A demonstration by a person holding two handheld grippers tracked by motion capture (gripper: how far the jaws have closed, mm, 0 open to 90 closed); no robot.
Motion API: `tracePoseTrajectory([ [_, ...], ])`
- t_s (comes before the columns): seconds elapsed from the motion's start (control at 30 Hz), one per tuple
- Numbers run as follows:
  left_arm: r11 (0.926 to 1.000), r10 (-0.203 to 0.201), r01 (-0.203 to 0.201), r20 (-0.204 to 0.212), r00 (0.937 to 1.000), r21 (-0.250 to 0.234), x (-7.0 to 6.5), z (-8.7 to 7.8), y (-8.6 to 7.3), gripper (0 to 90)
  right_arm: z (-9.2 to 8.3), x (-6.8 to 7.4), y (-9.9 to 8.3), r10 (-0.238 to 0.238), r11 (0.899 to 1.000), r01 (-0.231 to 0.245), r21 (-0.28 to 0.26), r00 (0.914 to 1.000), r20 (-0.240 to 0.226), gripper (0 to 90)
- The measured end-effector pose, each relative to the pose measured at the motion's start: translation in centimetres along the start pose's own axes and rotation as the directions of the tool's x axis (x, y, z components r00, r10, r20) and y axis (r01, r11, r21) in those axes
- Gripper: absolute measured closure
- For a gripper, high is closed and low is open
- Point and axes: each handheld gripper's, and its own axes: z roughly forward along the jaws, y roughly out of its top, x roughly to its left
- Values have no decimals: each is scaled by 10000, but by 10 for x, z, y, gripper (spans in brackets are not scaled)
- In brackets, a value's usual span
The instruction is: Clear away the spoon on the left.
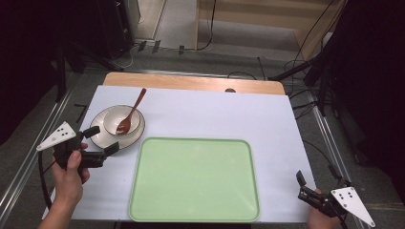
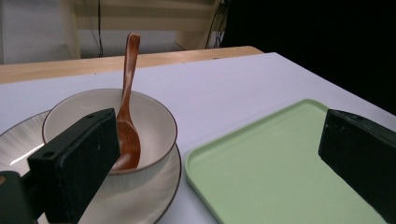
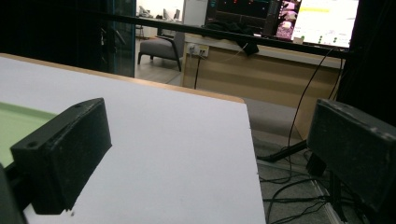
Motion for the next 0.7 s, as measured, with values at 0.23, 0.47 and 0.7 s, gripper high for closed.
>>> tracePoseTrajectory([
  [0.23, 9997, -124, 120, 201, 9997, 212, 11, 30, 19, 0, 0, 0, 0, 22, 10000, -22, -1, 10000, -15, 0],
  [0.47, 9987, -110, 91, 391, 9992, 498, 17, 53, 30, 0, 0, 0, 0, 19, 10000, -20, -10, 10000, -35, 0],
  [0.7, 9980, -474, 439, 809, 9956, 446, 29, 72, 41, 0, 0, 0, 0, -22, 10000, 22, -21, 10000, -53, 0],
])
